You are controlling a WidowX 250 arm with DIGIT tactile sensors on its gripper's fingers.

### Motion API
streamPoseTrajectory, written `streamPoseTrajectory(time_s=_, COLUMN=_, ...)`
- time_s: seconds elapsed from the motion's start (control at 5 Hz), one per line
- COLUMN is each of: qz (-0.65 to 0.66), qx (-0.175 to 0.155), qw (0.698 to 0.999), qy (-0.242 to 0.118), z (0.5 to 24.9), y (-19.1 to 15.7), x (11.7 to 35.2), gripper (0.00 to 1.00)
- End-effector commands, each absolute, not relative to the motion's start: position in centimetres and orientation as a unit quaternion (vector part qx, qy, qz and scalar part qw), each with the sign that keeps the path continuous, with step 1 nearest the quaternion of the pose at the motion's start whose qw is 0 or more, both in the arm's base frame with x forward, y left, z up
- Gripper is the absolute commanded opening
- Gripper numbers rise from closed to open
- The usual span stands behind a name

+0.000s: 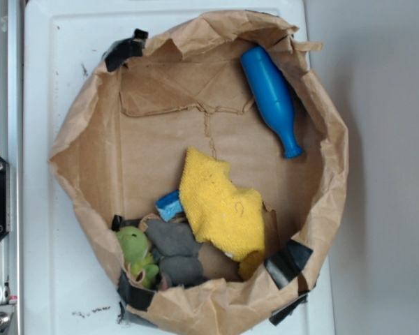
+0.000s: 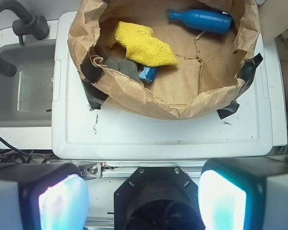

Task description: Grab the blue bottle.

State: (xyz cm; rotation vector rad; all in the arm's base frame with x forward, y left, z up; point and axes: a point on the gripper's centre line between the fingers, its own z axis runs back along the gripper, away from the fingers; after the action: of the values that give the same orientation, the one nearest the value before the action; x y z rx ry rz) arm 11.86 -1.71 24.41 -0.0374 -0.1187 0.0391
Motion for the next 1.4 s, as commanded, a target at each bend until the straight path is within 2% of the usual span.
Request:
streamPoseTrajectory(time_s=0.0, qz=0.020, qx=-0.019, qw=0.998, qy=-0.059, z=24.4, y=-1.7, x=11.9, gripper=1.00)
streamPoseTrajectory(time_s=0.2, qz=0.043, qx=-0.013, qw=0.997, qy=-0.062, z=23.3, y=-1.6, x=15.2, gripper=1.00)
streamPoseTrajectory(time_s=0.4, qz=0.051, qx=-0.027, qw=0.996, qy=-0.063, z=22.1, y=-1.2, x=19.0, gripper=1.00)
streamPoseTrajectory(time_s=0.8, qz=-0.011, qx=-0.064, qw=0.995, qy=-0.079, z=20.0, y=1.0, x=25.0, gripper=1.00)
streamPoseTrajectory(time_s=1.0, qz=-0.121, qx=-0.070, qw=0.983, qy=-0.120, z=19.4, y=1.9, x=26.2, gripper=1.00)
streamPoseTrajectory(time_s=1.2, qz=-0.124, qx=-0.063, qw=0.982, qy=-0.131, z=19.6, y=2.8, x=26.0, gripper=1.00)
